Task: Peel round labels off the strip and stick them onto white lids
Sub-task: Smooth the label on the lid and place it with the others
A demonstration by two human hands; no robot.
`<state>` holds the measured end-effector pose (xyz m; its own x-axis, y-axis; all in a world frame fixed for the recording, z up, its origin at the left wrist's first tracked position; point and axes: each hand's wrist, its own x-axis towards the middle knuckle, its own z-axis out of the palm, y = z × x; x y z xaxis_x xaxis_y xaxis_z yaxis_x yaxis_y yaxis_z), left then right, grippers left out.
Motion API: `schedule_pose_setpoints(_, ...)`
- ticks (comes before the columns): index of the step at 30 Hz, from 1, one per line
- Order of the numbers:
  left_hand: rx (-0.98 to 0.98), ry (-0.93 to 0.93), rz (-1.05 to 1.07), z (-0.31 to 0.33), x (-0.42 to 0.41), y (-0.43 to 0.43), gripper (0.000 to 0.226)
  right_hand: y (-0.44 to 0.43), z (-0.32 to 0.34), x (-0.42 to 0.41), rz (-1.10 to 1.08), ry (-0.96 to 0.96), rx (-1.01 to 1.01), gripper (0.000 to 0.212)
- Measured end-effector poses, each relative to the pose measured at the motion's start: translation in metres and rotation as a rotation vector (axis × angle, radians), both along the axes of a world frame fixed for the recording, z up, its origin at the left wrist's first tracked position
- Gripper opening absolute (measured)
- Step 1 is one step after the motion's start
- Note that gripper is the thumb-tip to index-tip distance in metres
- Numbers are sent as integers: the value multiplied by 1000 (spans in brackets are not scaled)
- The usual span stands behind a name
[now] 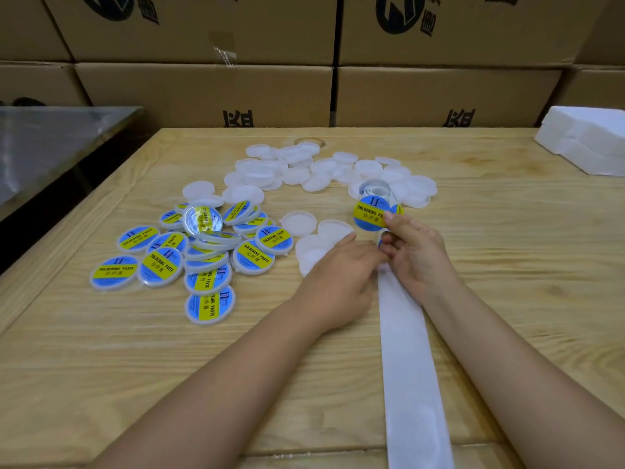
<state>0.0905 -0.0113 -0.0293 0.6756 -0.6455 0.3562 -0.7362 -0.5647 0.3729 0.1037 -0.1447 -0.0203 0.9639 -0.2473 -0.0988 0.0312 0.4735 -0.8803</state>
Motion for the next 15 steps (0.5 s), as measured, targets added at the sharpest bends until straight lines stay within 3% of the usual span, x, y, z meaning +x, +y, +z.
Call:
schedule_pose_setpoints(4,62,-272,228,8,-1,8,49,-3,-2,1,35,-25,-34,14)
schedule_pose_setpoints(8,272,-154,416,12,3,21,63,-2,-4,1,53,-50,-50,11)
schedule_pose_setpoints(15,34,-58,351,-2,12,29,60,-4,-7,2,54,-64,-74,13)
